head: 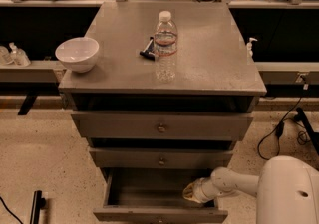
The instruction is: Open bottom drawer
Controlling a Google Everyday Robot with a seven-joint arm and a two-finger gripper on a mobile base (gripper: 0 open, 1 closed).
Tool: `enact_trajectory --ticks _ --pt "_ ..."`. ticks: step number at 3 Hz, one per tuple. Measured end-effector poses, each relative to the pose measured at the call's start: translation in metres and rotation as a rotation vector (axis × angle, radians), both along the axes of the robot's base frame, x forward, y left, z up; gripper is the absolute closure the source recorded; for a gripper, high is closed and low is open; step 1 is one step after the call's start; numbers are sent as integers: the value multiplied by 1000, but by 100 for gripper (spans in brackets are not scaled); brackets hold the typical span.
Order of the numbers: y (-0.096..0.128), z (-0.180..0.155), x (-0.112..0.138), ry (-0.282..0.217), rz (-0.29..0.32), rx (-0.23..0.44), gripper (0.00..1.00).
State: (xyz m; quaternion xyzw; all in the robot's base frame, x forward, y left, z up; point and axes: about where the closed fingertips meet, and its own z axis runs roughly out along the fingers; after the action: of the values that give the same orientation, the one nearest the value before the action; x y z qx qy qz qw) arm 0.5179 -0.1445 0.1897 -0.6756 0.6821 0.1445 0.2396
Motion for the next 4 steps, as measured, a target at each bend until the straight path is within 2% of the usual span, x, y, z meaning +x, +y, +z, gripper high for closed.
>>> enact_trajectory --ticks 2,3,4 --pt "12 -37 -4 51 20 27 100" --pt "14 -53 -6 102 24 27 100" --pt "14 -57 -15 162 78 44 100"
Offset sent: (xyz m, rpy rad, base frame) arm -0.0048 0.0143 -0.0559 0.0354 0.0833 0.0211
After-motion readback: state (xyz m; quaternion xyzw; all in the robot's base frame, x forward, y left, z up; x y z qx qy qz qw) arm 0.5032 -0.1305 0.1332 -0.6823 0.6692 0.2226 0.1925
